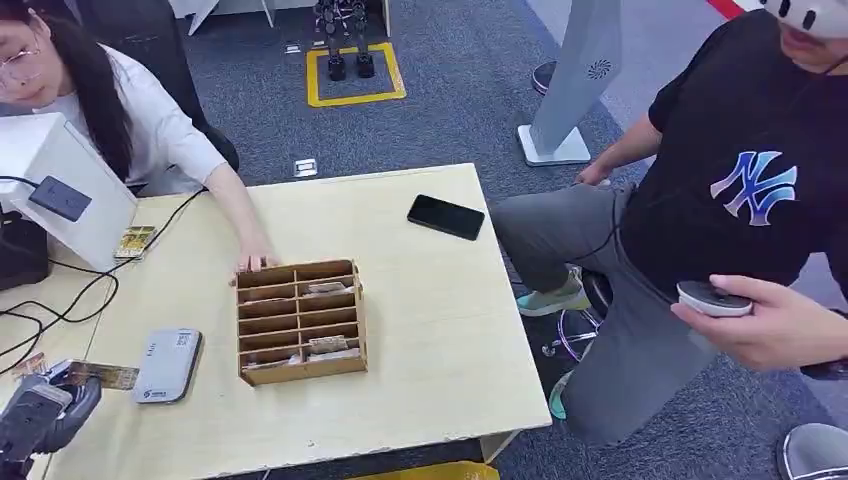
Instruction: Pass the card to the sensor for recognition and then transmit it.
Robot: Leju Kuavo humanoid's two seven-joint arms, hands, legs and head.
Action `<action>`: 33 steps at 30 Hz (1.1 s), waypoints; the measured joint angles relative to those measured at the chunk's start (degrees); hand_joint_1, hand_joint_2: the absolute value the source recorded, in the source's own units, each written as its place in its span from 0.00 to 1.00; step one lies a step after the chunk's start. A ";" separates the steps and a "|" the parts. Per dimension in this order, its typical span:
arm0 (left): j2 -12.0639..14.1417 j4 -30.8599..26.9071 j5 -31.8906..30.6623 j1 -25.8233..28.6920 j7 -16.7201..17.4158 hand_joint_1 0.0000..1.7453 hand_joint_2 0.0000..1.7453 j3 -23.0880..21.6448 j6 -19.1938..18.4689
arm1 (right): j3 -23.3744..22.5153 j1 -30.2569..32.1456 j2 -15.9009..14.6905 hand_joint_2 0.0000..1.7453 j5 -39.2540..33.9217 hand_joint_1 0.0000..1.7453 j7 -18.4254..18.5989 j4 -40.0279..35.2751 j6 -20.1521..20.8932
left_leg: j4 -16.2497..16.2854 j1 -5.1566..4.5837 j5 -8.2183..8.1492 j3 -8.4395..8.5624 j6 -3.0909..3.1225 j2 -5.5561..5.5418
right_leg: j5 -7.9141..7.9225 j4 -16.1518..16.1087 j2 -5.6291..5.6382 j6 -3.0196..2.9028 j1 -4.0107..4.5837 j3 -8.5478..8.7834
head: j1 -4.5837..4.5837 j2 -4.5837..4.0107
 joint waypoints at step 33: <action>-9.88 10.91 -3.39 -12.73 4.11 1.00 1.00 1.18 8.19 | 0.15 -0.36 0.00 1.00 1.99 0.00 -0.02 0.00 0.66 | 0.02 0.00 0.03 0.01 0.04 -0.04 | 0.03 0.00 -0.04 0.00 0.00 0.01 | 0.00 0.00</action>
